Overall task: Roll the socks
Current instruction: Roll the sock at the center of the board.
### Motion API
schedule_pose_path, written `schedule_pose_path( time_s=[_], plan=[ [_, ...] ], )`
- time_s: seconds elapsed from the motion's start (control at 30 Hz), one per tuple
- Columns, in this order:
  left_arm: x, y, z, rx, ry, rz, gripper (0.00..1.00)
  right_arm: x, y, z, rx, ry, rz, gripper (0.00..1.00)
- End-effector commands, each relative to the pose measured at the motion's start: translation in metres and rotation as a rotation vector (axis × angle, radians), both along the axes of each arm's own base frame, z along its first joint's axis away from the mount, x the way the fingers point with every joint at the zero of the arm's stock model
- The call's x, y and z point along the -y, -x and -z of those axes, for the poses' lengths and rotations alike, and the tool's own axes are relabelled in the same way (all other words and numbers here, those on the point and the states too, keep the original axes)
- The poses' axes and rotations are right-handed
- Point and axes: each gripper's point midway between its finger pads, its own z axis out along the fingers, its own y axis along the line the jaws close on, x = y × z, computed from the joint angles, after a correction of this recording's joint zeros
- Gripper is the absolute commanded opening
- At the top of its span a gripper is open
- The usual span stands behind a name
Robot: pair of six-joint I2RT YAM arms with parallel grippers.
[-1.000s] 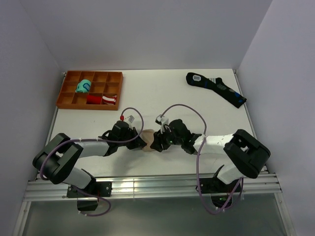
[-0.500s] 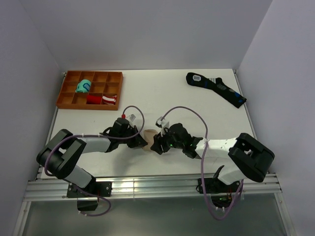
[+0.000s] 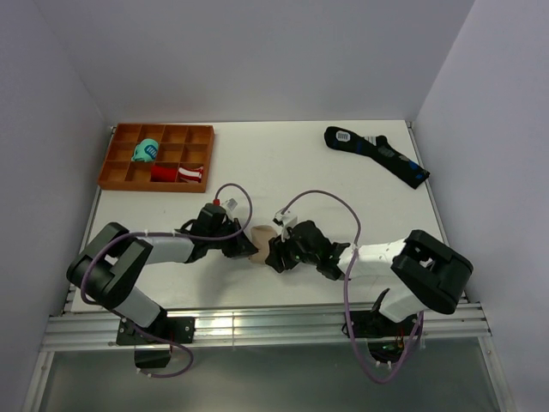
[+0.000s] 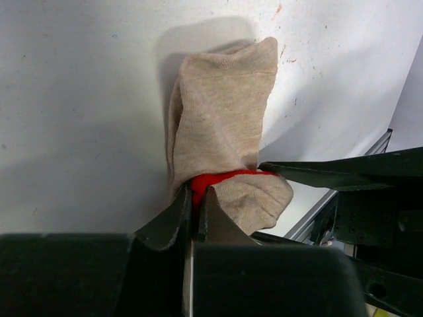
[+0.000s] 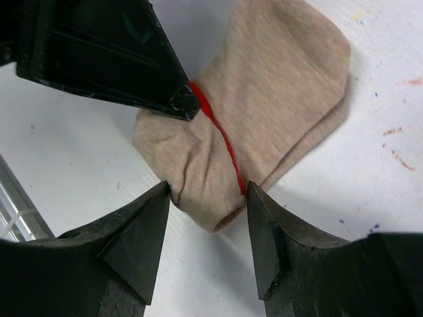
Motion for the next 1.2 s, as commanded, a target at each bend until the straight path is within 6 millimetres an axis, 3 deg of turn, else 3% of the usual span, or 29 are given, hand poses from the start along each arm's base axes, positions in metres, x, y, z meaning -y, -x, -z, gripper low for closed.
schedule_pose_path(
  time_s=[0.0,0.2,0.37,0.47,0.63,0.8,0.93,1.17],
  plan=[
    [-0.03,0.023,0.044,-0.12,-0.165,-0.01,0.0,0.007,-0.002,0.006,0.005,0.003,0.068,0.57],
    [-0.028,0.021,0.043,-0.123,-0.164,-0.006,0.0,0.009,-0.001,0.014,-0.024,-0.009,0.098,0.5],
    [-0.028,0.022,0.042,-0.124,-0.165,-0.006,0.0,0.001,-0.001,0.018,-0.064,-0.004,0.087,0.39],
    [-0.029,0.022,0.043,-0.126,-0.164,-0.012,0.0,-0.003,0.005,0.022,-0.124,-0.017,0.056,0.16],
    [-0.028,0.022,0.04,-0.111,-0.144,-0.021,0.0,0.004,0.006,0.017,-0.257,-0.089,0.021,0.15],
    [-0.028,0.024,0.035,-0.097,-0.112,-0.041,0.01,0.013,0.012,0.024,-0.392,-0.027,-0.011,0.13],
    [-0.031,0.019,0.027,-0.056,-0.113,-0.084,0.07,0.012,0.014,0.026,-0.475,-0.037,-0.041,0.12],
    [-0.037,0.0,-0.016,0.165,-0.08,-0.161,0.28,0.019,0.015,0.032,-0.61,-0.036,-0.07,0.12]
  ],
)
